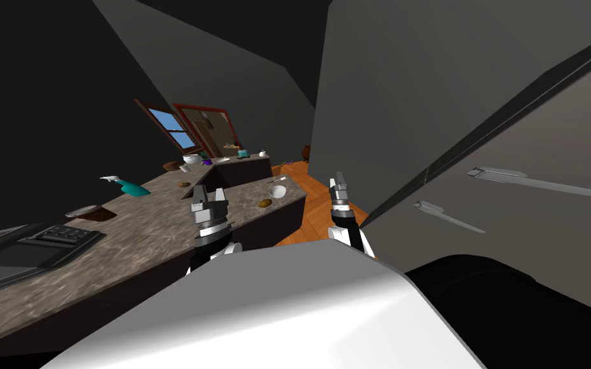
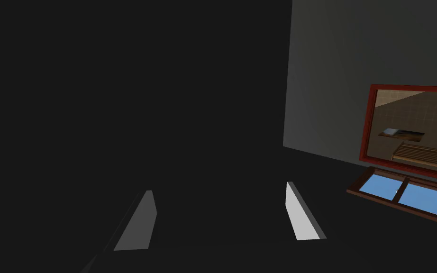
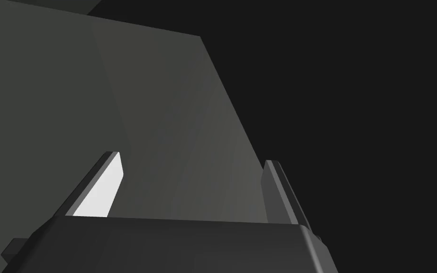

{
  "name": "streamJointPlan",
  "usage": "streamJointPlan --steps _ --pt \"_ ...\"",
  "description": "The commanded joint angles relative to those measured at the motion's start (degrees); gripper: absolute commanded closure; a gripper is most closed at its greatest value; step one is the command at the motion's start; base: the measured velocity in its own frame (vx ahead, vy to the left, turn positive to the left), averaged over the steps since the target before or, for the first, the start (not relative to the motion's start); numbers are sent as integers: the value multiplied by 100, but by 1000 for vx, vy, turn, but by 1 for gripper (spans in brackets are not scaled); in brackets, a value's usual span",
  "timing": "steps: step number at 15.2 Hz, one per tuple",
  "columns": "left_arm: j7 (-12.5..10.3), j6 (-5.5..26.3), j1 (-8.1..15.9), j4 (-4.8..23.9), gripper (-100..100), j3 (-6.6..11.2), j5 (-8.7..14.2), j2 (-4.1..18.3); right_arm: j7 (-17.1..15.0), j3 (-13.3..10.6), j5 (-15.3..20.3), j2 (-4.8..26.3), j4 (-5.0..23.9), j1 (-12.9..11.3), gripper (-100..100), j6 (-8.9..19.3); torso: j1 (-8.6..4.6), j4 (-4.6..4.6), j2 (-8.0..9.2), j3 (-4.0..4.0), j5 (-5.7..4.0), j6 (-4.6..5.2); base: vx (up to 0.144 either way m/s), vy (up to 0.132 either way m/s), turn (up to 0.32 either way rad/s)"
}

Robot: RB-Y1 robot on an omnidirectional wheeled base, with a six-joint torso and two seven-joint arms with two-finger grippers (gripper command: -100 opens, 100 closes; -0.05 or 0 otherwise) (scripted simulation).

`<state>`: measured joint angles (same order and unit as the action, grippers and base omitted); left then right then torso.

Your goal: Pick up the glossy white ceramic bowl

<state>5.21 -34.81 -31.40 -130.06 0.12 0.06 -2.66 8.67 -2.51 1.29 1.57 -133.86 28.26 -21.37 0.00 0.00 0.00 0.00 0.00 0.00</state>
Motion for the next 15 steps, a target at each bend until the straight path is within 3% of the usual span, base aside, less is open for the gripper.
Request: streamJointPlan --steps 1,2,7,8,9,12,15 --pt "-22 36 -59 8 -100 24 53 286 0 0 0 0 0 0 0 0 0 0 0 0 0 0 7 -14 -38" --pt "-22 36 -59 8 -100 24 53 300 0 0 0 0 0 0 0 0 -2 0 -1 0 0 0 10 -23 -39" --pt "-113 179 -299 41 -100 122 267 933 0 0 0 0 0 0 0 0 -15 -1 -5 -3 -3 0 16 -41 -52" --pt "-113 179 -299 41 -100 122 267 965 0 -1 0 -1 0 0 0 0 -18 -2 -7 -4 -4 1 27 -52 -55" --pt "-156 249 -415 57 -100 169 370 1163 0 -1 0 -1 0 0 0 0 -19 -2 -8 -5 -4 1 30 -60 -96" --pt "-206 328 -548 75 -100 222 488 1413 0 -1 0 -1 0 0 0 0 -26 -3 -11 -7 -6 1 32 -65 -76" --pt "-323 515 -858 118 -100 345 764 1807 0 -1 0 -1 0 0 0 0 -30 -3 -14 -8 -7 1 41 -78 -108"
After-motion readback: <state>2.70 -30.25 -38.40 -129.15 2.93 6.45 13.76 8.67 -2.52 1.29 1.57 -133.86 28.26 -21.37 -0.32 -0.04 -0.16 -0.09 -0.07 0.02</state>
